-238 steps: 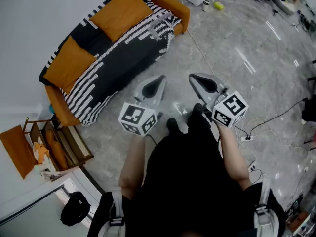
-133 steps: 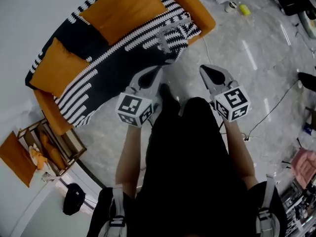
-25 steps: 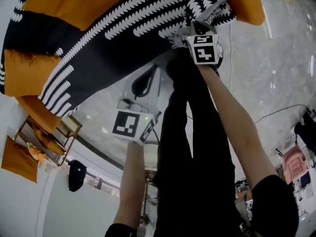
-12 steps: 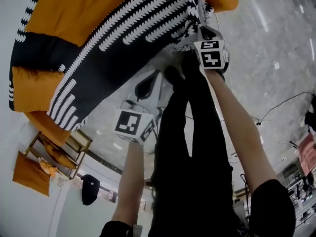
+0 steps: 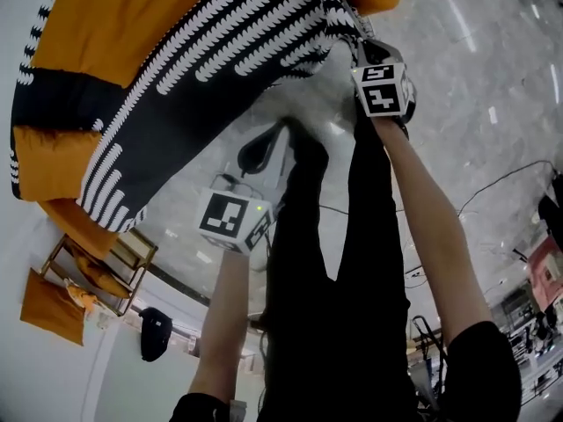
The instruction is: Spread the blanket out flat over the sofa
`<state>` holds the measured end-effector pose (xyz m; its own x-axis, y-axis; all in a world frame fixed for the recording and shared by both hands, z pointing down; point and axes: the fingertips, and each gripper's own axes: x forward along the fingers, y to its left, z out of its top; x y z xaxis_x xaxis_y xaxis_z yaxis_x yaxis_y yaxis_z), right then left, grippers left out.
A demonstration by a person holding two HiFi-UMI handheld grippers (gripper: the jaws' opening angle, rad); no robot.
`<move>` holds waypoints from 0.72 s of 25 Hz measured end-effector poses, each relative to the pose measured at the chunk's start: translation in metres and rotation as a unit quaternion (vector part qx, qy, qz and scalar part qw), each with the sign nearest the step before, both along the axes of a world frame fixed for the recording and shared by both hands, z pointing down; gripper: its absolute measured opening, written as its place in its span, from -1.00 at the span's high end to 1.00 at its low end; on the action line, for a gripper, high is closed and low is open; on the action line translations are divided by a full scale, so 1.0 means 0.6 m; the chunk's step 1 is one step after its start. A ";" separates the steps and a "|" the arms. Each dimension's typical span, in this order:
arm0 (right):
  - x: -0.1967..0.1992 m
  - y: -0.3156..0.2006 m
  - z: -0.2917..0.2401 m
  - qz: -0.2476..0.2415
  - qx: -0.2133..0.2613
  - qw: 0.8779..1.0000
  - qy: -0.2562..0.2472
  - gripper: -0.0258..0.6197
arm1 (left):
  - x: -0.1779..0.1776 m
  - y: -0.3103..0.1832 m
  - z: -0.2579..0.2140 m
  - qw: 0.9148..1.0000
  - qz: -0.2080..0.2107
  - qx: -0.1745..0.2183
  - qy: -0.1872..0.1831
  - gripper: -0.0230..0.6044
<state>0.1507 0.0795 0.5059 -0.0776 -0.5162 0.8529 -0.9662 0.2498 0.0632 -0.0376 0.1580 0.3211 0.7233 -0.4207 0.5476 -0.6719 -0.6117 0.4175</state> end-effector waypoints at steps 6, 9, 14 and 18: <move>0.050 0.021 0.038 -0.068 -0.013 0.997 0.016 0.89 | 0.048 0.015 0.011 0.999 -0.045 -0.011 -0.006 0.92; 0.064 0.029 0.057 -0.114 -0.032 0.993 0.008 0.89 | 0.071 0.018 0.016 0.997 -0.076 -0.027 -0.001 0.92; 0.084 0.019 0.117 -0.159 -0.060 0.985 -0.016 0.89 | 0.102 -0.012 0.054 0.991 -0.132 -0.022 -0.009 0.92; 0.110 0.017 0.186 -0.209 -0.067 0.975 -0.024 0.89 | 0.134 -0.026 0.105 0.985 -0.168 -0.021 -0.018 0.92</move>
